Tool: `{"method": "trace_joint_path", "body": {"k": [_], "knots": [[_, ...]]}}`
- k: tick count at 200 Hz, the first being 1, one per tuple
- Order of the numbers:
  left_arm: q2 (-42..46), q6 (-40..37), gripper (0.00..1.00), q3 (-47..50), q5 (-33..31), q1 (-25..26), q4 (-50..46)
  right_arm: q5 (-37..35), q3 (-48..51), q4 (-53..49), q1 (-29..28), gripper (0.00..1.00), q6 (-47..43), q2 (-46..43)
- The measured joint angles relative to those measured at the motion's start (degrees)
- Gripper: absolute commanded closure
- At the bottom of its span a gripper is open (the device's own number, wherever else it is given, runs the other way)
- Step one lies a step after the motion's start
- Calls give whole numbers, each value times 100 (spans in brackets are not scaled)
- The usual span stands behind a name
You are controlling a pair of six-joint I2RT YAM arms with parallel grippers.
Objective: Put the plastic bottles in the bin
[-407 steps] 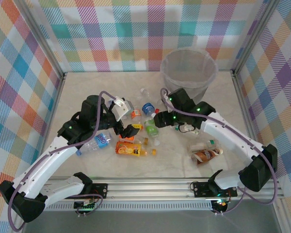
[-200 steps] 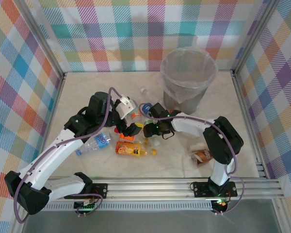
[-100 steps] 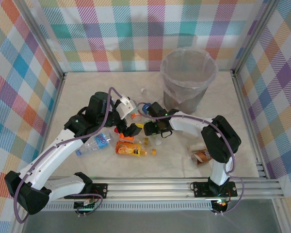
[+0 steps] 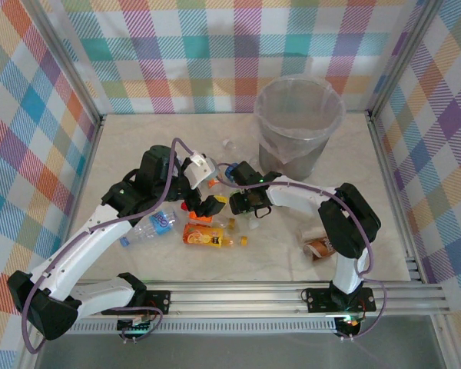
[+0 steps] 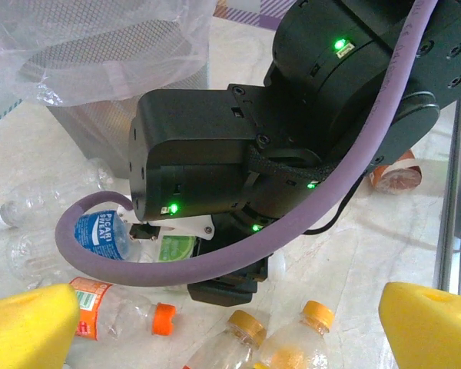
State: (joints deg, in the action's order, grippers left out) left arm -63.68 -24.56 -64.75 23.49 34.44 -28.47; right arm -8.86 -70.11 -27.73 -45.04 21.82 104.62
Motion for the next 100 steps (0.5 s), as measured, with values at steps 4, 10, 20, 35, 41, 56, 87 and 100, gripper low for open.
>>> {"method": "trace_joint_path", "body": {"k": [4,10,20,35,41,56,87,100], "knots": [[0,11,0,0,0,0,13,11,0,-17,0,41,0,-11],[7,44,0,0,-2,0,35,17,0,-28,0,42,0,-48],[31,105,0,15,-2,0,103,48,0,-55,0,42,0,-144],[131,269,0,122,-15,0,328,72,-4,-81,0,42,0,-354],[192,343,0,188,-22,0,446,79,-20,-98,0,42,0,-455],[367,568,0,374,-44,-2,741,98,-76,-157,2,42,-4,-693],[538,957,0,560,-20,-9,1244,210,-273,-299,7,42,-44,-1174],[549,1095,0,605,4,-9,1436,269,-376,-365,15,42,-72,-1357]]}}
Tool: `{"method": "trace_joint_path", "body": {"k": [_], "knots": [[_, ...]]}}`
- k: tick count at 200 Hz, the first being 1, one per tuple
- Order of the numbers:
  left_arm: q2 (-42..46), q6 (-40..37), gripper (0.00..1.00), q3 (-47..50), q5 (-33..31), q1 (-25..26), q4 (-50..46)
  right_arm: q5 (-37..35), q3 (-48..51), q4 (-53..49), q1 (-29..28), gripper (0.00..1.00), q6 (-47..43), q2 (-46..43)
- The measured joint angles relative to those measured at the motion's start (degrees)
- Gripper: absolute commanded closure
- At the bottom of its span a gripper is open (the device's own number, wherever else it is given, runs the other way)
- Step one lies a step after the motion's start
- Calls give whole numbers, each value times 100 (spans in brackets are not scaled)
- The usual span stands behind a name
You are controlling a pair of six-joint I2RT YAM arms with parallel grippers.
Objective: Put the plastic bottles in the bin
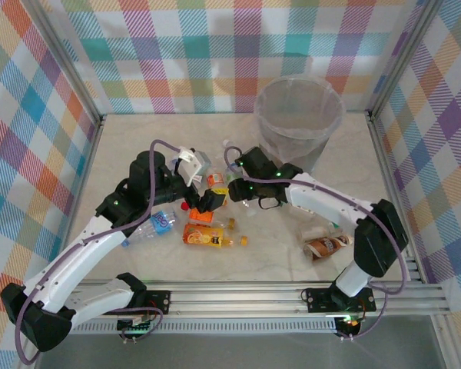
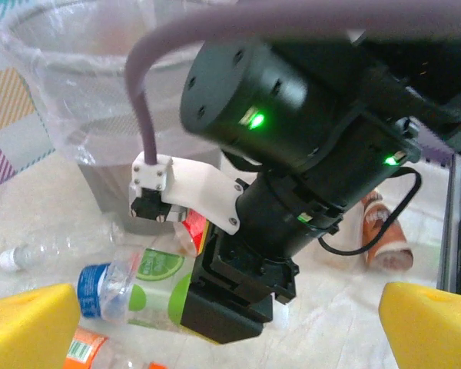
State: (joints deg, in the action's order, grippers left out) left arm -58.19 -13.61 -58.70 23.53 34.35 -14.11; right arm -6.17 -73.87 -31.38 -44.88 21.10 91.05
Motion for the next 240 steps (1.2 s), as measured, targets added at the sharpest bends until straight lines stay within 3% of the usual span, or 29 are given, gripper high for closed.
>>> {"method": "trace_joint_path", "body": {"k": [110,188,240], "knots": [[295,509,0,258,127,-4,695,389,-1405,-481,634,41,-501,-1054],[361,595,0,376,125,-4,850,361,-2267,-575,1637,41,-857,-1054],[304,590,0,376,151,-4,837,393,-2994,-660,2404,41,-1003,-557]]}}
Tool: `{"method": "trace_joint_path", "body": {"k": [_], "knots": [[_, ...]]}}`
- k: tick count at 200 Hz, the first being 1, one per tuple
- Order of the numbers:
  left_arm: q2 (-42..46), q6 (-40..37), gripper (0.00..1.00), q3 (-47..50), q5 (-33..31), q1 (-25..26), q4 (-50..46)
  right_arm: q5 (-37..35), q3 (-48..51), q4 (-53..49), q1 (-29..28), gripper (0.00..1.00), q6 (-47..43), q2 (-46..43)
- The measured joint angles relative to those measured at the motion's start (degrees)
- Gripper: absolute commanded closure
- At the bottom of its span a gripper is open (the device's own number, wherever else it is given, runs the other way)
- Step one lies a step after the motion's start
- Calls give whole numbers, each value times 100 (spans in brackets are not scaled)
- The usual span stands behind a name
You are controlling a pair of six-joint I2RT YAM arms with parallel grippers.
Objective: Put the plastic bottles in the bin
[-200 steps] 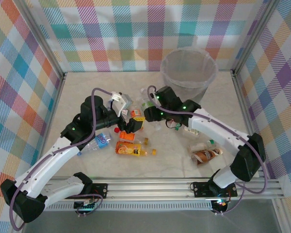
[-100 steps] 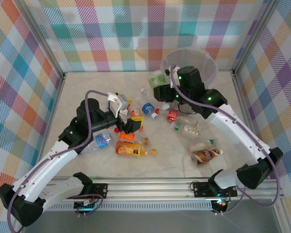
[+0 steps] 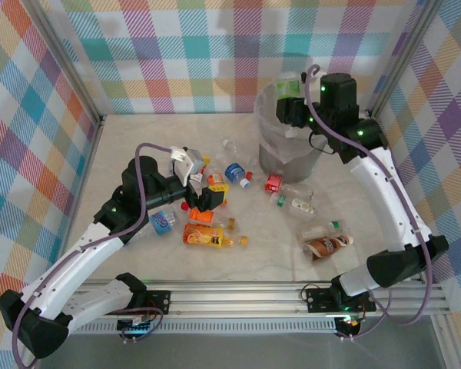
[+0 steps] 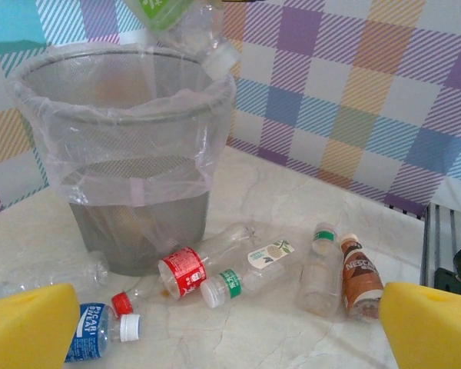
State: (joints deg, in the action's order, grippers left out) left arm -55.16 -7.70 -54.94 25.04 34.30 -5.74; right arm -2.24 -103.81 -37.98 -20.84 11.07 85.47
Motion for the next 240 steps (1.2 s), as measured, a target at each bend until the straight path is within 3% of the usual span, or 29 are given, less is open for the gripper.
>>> {"method": "trace_joint_path", "body": {"k": [103,240], "knots": [[-195,-203,0,-83,205,0,-310,295,-1373,-699,883,42,-256,1639],[-396,-420,0,-236,404,9,-645,385,-2680,-2337,1121,41,-146,3421]]}}
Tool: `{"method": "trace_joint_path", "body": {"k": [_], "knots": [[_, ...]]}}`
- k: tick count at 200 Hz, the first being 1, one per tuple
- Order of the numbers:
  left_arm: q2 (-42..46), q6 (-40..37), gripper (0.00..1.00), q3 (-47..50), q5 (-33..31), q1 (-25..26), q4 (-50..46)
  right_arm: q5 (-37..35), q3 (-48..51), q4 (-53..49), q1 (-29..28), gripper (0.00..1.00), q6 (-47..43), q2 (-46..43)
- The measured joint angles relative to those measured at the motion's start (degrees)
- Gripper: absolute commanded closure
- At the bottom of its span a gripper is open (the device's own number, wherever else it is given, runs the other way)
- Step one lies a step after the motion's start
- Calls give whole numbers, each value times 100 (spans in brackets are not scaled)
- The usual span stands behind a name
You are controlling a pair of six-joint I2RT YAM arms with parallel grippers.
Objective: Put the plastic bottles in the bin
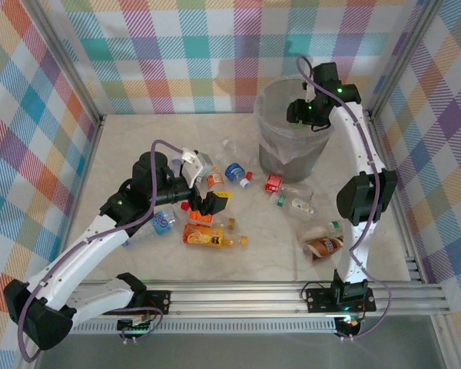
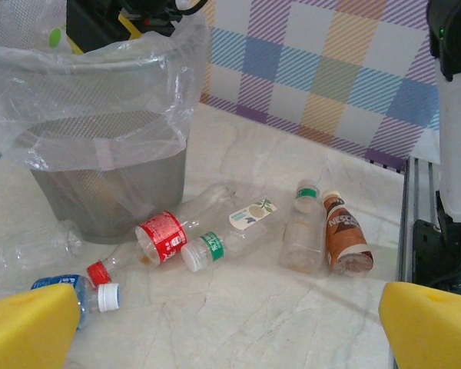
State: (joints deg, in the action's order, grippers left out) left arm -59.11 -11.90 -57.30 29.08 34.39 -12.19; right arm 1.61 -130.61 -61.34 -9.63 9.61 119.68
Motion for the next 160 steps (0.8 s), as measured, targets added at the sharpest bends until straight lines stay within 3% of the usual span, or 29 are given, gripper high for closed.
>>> {"method": "trace_joint_path", "body": {"k": [160], "knots": [[-144,-258,0,-192,70,42,-295,-402,-267,-691,31,38,22,861]]}}
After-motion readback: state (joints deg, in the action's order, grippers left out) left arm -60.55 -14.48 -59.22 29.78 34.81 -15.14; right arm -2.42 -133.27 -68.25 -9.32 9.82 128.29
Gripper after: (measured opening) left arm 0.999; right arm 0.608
